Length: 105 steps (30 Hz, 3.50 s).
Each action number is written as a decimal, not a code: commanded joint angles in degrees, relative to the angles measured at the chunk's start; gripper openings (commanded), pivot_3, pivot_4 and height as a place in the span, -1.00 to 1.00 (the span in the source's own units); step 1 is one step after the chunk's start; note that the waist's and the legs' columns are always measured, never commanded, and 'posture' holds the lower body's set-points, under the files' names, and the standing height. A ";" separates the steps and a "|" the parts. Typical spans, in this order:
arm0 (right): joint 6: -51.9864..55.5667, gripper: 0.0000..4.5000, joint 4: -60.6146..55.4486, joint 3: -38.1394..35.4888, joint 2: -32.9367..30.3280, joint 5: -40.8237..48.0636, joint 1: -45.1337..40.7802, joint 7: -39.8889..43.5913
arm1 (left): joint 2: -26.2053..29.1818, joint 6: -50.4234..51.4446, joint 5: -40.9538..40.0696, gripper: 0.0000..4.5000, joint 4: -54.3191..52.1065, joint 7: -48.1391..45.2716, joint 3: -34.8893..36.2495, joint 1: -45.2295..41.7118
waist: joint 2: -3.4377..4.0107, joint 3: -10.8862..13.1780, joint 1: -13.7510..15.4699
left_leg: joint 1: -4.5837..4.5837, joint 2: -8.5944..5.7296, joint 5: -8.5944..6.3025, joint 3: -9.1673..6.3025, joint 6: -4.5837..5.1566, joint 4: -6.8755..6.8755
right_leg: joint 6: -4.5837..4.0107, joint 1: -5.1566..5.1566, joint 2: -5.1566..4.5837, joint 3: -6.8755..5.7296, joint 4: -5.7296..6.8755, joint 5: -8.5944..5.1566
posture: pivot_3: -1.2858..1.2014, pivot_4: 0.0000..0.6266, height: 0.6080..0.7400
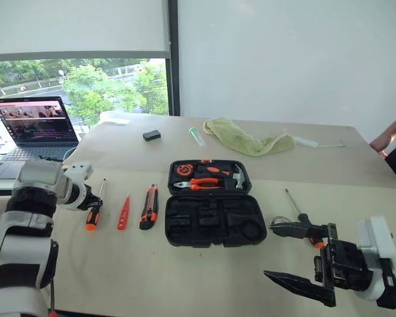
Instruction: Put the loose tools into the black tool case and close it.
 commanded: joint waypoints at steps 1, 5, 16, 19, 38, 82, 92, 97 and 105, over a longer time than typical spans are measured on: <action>-1.65 1.00 -1.24 -1.53 0.97 -0.46 0.34 -1.23 | 0.09 -2.24 -10.79 -0.81 -12.36 -9.16 12.69 2.72 | -0.10 0.06 -0.07 | -0.07 0.00 0.00 0.00 0.00 0.01 | 0.00 -0.05 -0.03 -0.01 0.01 0.00 | 0.03 -0.52 1.00; -1.87 1.00 -2.51 -1.90 2.49 -1.35 2.13 -3.04 | 1.65 3.19 -19.90 -0.81 -29.20 -21.13 6.01 2.88 | -0.38 0.12 0.66 | -0.77 0.03 0.06 -0.42 -0.10 0.44 | -0.02 -0.37 -0.24 -0.19 0.01 0.02 | 0.03 -0.52 1.00; -2.18 1.00 -7.31 -6.14 4.62 -1.61 8.35 -6.98 | -7.94 -37.60 9.38 -0.81 -26.76 -38.82 -32.00 -11.21 | -0.13 0.06 1.53 | -0.57 -0.16 0.02 -0.25 0.20 0.57 | -0.02 0.01 0.07 -0.28 -0.06 0.02 | 0.03 -0.52 1.00; -2.23 1.00 -8.48 -7.09 5.18 -1.69 10.08 -7.50 | -13.84 -49.52 15.19 -0.81 -18.23 -40.75 -34.96 -15.27 | -0.12 0.06 1.25 | -0.62 -0.17 -0.03 -0.17 0.32 0.60 | 0.07 -0.02 0.13 -0.21 -0.12 0.05 | 0.03 -0.52 1.00; -3.59 1.00 -6.91 -15.14 9.02 -1.69 20.34 -7.71 | -31.32 -59.94 31.12 -0.81 7.52 -43.88 -35.59 -22.16 | -0.12 0.08 0.96 | -0.85 -0.24 -0.31 -0.11 0.78 1.12 | 0.52 -0.04 0.03 -0.20 -0.05 -0.06 | 0.03 -0.52 1.00; -6.73 1.00 -8.23 -11.27 12.25 -4.50 21.89 -7.10 | -39.12 -31.84 10.05 -0.99 -22.25 -20.78 0.99 5.98 | 0.02 0.06 0.82 | -0.75 -0.27 -0.36 -0.23 0.81 1.21 | 0.62 0.03 -0.20 -0.15 0.08 -0.07 | 0.03 -0.52 1.00; -7.05 1.00 -9.40 -12.14 12.84 -3.94 23.52 -7.75 | -45.68 -42.36 11.26 -0.99 -17.03 -6.45 -0.58 10.19 | 0.06 0.03 0.99 | -0.63 -0.27 -0.36 -0.22 0.77 1.13 | 0.59 0.07 -0.25 -0.07 0.06 -0.01 | 0.03 -0.52 1.00; -7.40 1.00 -9.84 -12.30 13.37 -3.92 24.61 -7.86 | -46.50 -40.01 8.73 -0.99 -20.03 -3.54 1.22 10.37 | 0.06 0.03 1.10 | -0.69 -0.25 -0.37 -0.23 0.75 1.11 | 0.59 0.00 -0.30 -0.09 0.04 -0.01 | 0.03 -0.52 1.00; -8.18 1.00 -9.13 -11.58 13.47 -4.60 24.58 -7.65 | -42.95 -36.99 13.08 -0.99 -15.57 -0.86 -4.26 11.50 | 0.12 -0.02 1.08 | -0.58 -0.26 -0.37 -0.22 0.75 1.08 | 0.59 0.12 -0.29 -0.09 0.02 -0.01 | 0.03 -0.52 1.00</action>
